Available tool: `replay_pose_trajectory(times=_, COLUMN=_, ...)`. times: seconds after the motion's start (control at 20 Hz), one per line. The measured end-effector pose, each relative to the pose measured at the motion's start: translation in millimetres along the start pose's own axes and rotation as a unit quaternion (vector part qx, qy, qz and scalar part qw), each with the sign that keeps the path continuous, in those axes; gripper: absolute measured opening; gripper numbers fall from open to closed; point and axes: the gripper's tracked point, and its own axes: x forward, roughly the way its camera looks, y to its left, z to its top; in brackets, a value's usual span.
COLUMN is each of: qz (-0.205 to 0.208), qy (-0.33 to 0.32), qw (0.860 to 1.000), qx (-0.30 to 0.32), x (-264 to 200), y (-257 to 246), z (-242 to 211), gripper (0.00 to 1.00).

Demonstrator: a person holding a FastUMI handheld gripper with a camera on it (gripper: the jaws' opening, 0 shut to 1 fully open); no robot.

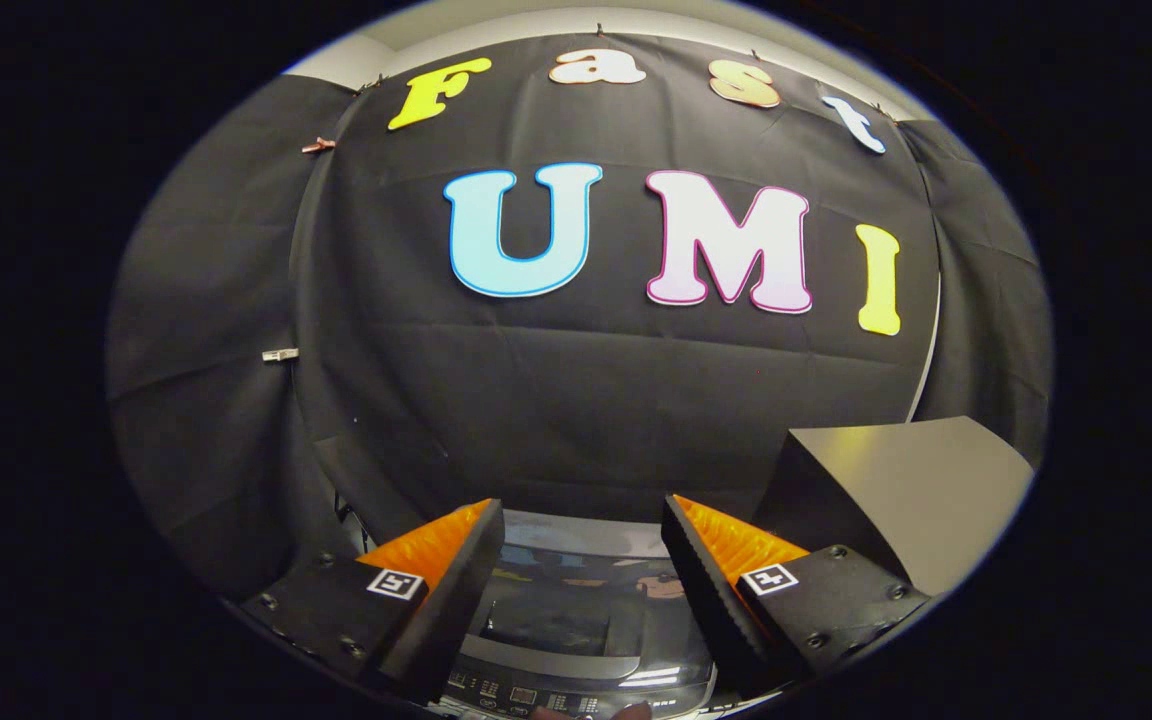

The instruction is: Put the clothes into the washing machine and then close the washing machine lid.

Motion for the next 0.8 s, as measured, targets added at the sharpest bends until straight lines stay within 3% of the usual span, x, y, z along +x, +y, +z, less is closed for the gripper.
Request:
replay_pose_trajectory(times=0.45, qz=-0.024, qy=-0.059, qw=0.998, qx=0.004, x=-57, y=-37, z=42, gripper=1.00)
replay_pose_trajectory(times=0.8, qz=-0.039, qy=-0.100, qw=0.994, qx=0.031, x=-134, y=-78, z=67, gripper=1.00)
